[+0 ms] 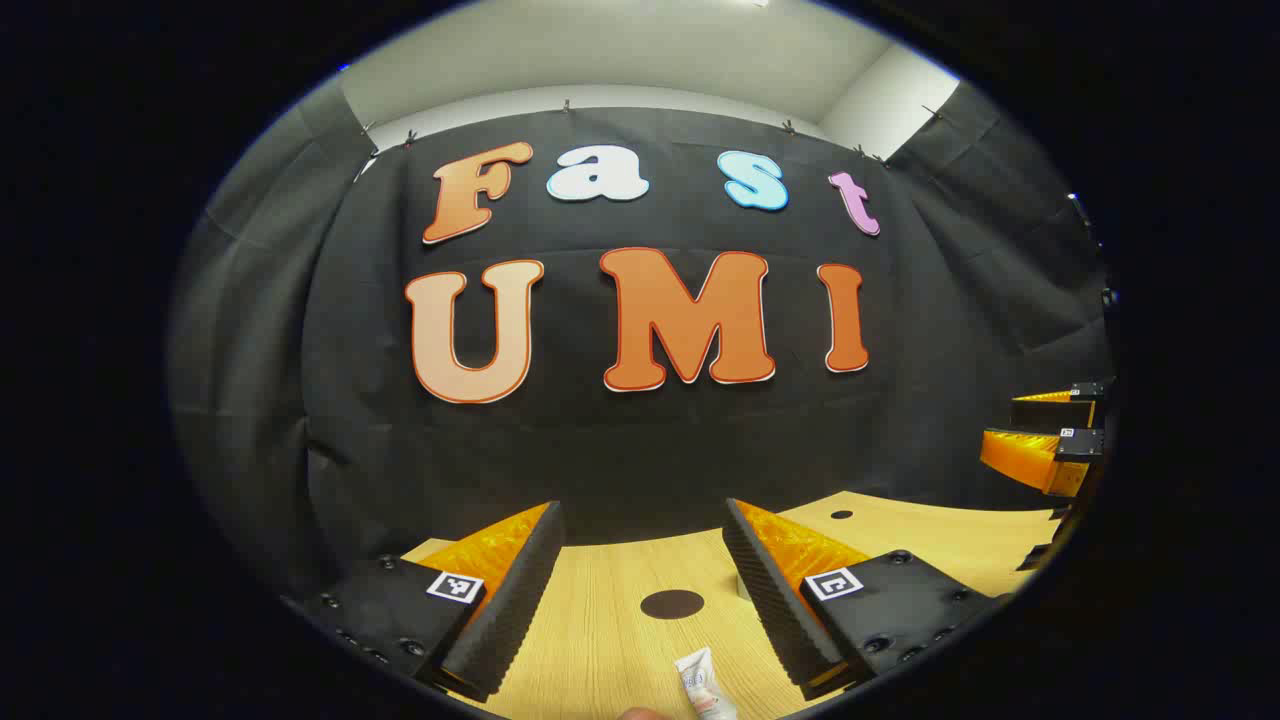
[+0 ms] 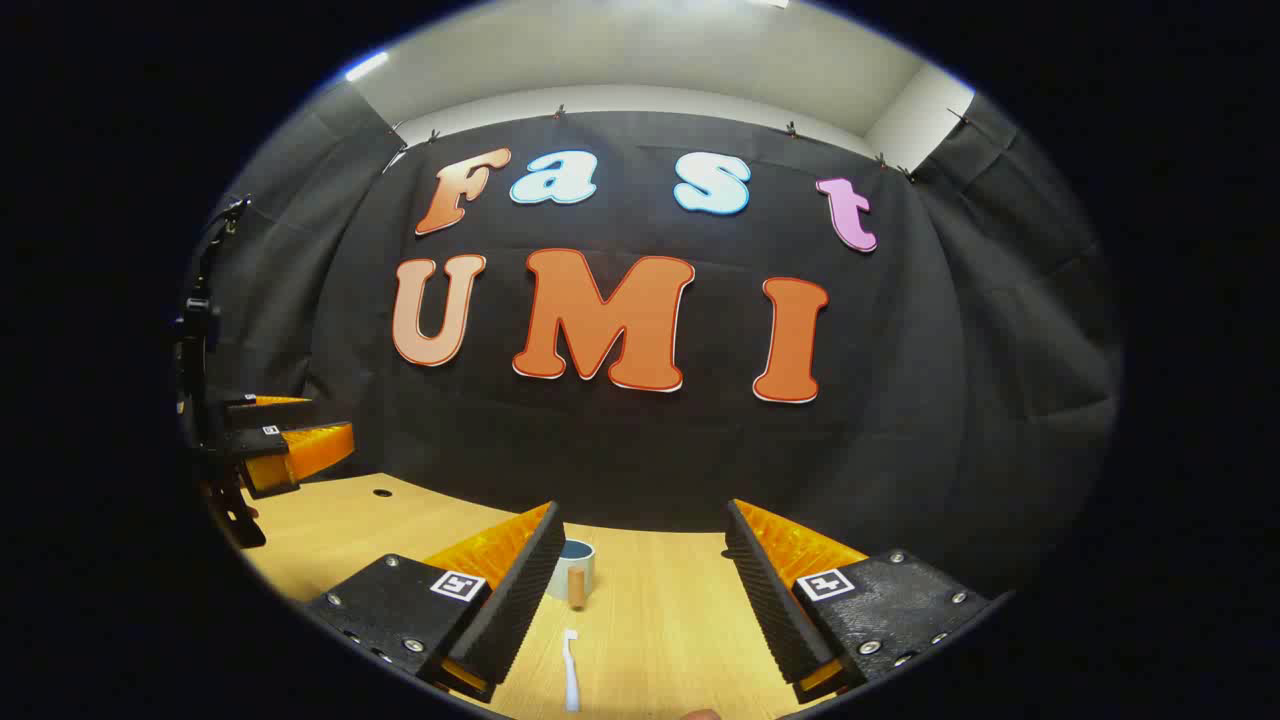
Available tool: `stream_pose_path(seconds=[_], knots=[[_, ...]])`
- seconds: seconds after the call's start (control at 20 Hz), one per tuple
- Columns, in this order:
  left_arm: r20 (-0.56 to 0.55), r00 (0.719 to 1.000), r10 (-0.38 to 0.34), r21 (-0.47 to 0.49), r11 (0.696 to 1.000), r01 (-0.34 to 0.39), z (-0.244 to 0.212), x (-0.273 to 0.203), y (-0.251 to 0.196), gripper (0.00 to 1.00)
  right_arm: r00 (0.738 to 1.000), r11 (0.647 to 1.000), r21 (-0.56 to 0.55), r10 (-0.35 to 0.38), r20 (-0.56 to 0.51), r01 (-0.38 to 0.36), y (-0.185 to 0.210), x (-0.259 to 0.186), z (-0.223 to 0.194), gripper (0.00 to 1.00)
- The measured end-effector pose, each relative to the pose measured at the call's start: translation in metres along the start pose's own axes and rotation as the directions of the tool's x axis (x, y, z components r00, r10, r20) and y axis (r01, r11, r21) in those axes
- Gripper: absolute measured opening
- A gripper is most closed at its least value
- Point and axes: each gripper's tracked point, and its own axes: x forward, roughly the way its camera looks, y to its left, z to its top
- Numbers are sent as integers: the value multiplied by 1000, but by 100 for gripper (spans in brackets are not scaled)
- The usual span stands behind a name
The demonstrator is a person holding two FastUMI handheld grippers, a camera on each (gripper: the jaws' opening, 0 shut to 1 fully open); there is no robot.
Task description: Put the toothbrush and toothpaste on the desktop into the cup, then pick up the cup and place it on the coaster on the desktop.
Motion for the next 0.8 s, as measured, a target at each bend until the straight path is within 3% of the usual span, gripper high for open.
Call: stream_pose_path(seconds=[0.8], knots=[[-16, 997, 74, -13, 997, -75, -13, -4, 17, 100, 997, 997, 9, 71, -13, -71, 33, 10, 10, 97]])
